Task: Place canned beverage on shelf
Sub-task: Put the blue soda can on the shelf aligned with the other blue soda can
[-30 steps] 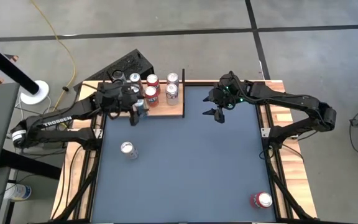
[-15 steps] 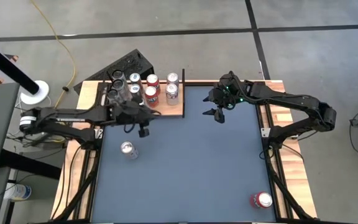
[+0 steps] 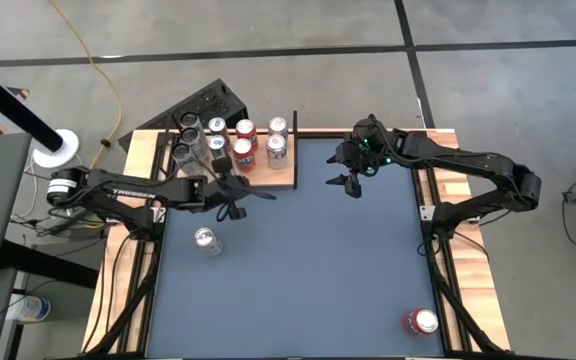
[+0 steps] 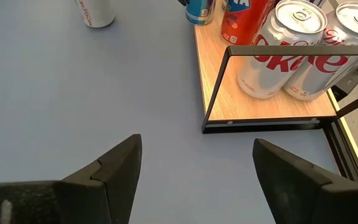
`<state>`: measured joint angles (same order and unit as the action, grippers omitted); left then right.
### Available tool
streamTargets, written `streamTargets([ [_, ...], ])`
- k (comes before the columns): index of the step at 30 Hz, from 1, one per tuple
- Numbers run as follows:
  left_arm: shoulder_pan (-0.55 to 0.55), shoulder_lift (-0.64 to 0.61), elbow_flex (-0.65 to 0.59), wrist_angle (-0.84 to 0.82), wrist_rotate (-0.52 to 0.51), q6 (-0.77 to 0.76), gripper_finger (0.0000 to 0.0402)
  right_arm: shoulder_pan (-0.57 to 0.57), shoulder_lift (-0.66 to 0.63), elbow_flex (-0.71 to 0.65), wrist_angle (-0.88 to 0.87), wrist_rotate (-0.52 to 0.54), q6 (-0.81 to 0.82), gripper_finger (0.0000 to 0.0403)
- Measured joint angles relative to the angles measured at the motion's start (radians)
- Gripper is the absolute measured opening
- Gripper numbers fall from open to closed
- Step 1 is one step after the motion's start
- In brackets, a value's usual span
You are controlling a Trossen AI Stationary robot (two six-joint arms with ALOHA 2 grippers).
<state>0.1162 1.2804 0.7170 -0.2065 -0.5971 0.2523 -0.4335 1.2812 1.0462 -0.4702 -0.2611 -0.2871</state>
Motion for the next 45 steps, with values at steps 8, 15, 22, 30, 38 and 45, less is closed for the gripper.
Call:
streamTargets([
  [8, 0.0, -0.005, -0.001, -0.039, -0.09, -0.01, 0.0, 0.0, 0.0, 0.0, 0.0, 0.0, 0.0, 0.029],
  [15, 0.002, -0.005, -0.001, -0.078, -0.149, -0.038, 0.0, 0.0, 0.0, 0.0, 0.0, -0.001, 0.025, 0.029],
  [22, 0.005, -0.005, -0.001, -0.125, -0.178, -0.08, 0.0, 0.0, 0.0, 0.0, 0.0, -0.002, 0.026, 0.029],
  [30, 0.033, -0.005, -0.001, -0.182, -0.213, -0.12, 0.0, 0.0, 0.0, 0.0, 0.0, -0.002, 0.028, 0.029],
  [38, 0.038, -0.005, -0.001, -0.194, -0.215, -0.126, 0.0, 0.0, 0.0, 0.0, 0.0, -0.002, 0.027, 0.029],
  [45, 0.038, -0.005, -0.001, -0.181, -0.192, -0.121, 0.0, 0.0, 0.0, 0.0, 0.0, -0.002, 0.027, 0.029],
])
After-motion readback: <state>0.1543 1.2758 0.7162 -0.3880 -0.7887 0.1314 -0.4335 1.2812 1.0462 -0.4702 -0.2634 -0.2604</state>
